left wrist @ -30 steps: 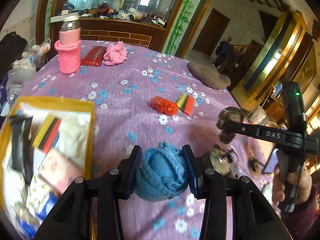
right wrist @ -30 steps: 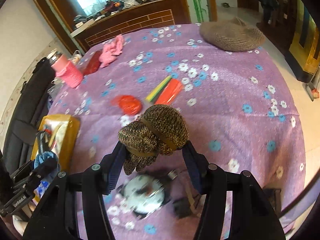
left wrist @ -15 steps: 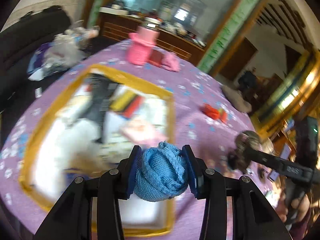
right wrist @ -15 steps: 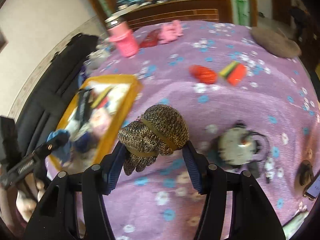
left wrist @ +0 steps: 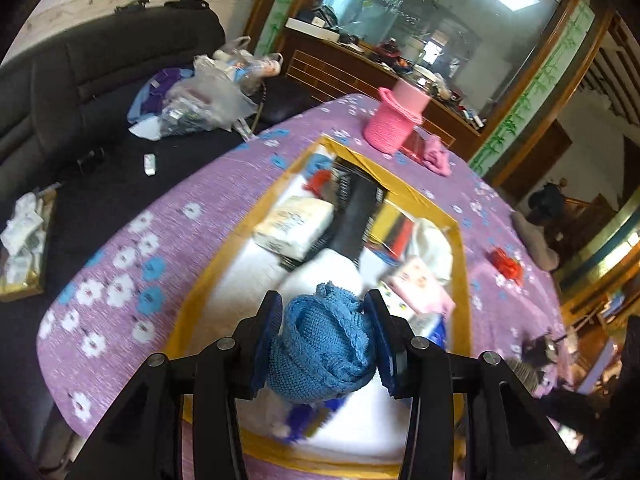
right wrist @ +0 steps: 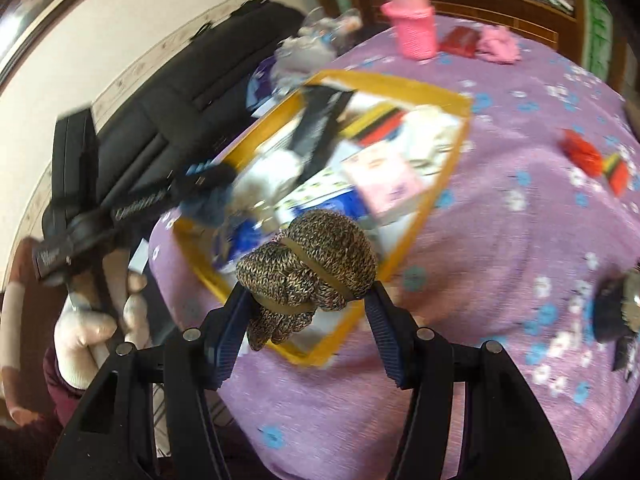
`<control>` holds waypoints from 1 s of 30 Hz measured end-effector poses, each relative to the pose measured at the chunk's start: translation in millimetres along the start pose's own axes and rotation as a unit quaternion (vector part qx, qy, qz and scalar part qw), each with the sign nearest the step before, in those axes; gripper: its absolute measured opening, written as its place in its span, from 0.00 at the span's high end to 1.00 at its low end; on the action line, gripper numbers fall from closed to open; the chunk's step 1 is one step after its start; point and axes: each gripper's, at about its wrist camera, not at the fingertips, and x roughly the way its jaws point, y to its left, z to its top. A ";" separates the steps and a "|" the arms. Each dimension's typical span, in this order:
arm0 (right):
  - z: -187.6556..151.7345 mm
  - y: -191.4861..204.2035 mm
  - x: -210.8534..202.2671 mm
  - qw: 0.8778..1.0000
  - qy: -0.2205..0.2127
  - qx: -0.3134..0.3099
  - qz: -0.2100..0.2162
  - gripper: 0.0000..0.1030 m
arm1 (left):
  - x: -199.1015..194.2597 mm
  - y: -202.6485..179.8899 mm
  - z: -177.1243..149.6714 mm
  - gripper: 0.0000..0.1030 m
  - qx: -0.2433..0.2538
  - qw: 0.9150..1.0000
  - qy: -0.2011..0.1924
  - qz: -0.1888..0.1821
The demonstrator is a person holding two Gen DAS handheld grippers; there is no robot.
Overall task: Organize soft objects
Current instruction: 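Carry the blue sock and brown glove into the yellow box and open both tools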
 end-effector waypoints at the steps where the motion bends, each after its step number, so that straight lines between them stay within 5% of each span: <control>1: -0.1 3.5 4.9 1.000 0.005 -0.003 0.002 0.44 | 1.1 -1.7 1.2 0.59 0.006 1.000 -0.004 0.009; 7: -3.4 19.9 39.0 0.999 0.034 -0.014 0.000 0.44 | 23.7 -4.9 8.2 0.54 0.018 0.999 -0.002 0.036; 11: -3.9 24.0 46.3 0.999 0.029 -0.026 -0.022 0.44 | 24.5 -4.8 8.8 0.25 0.019 0.999 -0.016 0.045; 17: -0.5 32.6 44.9 0.998 0.002 -0.053 -0.037 0.33 | 6.9 -15.6 6.9 0.09 0.034 0.994 -0.061 0.085; 30: 4.4 13.8 8.8 0.998 -0.063 -0.023 -0.016 0.33 | -21.9 -78.1 -23.8 0.04 0.130 0.971 -0.137 0.148</control>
